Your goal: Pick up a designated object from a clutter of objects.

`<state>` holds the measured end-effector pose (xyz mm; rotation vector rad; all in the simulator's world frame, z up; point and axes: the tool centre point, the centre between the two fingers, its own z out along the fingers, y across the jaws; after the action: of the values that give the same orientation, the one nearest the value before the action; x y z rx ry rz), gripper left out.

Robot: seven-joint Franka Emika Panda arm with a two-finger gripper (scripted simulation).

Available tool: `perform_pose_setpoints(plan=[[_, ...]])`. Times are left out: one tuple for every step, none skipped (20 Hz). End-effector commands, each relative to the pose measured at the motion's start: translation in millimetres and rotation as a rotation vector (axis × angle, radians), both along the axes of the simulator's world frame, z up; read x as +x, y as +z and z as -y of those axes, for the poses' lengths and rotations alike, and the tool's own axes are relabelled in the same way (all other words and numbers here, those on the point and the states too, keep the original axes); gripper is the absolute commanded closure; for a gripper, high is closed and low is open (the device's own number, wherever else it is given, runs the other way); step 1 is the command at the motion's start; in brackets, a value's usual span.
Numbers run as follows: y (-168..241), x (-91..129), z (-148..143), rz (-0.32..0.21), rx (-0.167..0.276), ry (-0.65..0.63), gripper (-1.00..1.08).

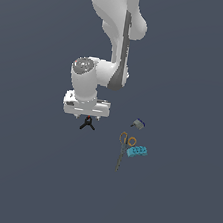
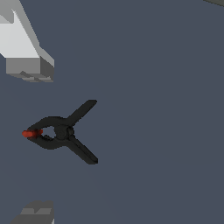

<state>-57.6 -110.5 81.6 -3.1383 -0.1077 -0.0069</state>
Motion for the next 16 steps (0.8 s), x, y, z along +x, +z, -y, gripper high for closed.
perform_pose_setpoints(plan=[[-9,-6,3,-0.002,-0.001,0.007,-0.92],[-12,-8,3,-0.002,-0.001,0.009,-0.92],[-14,-9,4,-0.003,-0.001,0.011,-0.92],[-16,-11,4,-0.004,-0.001,0.012,-0.92],[-17,-11,5,-0.004,-0.002,0.013,-0.92],[-18,-12,5,-0.004,-0.002,0.013,-0.92],[-18,-12,5,-0.004,-0.002,0.013,-0.92],[-17,-11,5,-0.005,-0.001,0.012,-0.92],[-17,-12,5,-0.005,-0.001,0.012,-0.92],[-18,-12,5,-0.005,-0.001,0.012,-0.92],[-19,-12,5,-0.005,-0.001,0.012,-0.92],[-21,-12,5,-0.005,-0.001,0.012,-0.92],[-24,-12,5,-0.005,-0.001,0.012,-0.92],[-27,-12,5,-0.005,-0.001,0.012,-0.92],[-30,-12,5,-0.005,-0.001,0.012,-0.92],[-34,-12,4,-0.005,-0.001,0.012,-0.92]])
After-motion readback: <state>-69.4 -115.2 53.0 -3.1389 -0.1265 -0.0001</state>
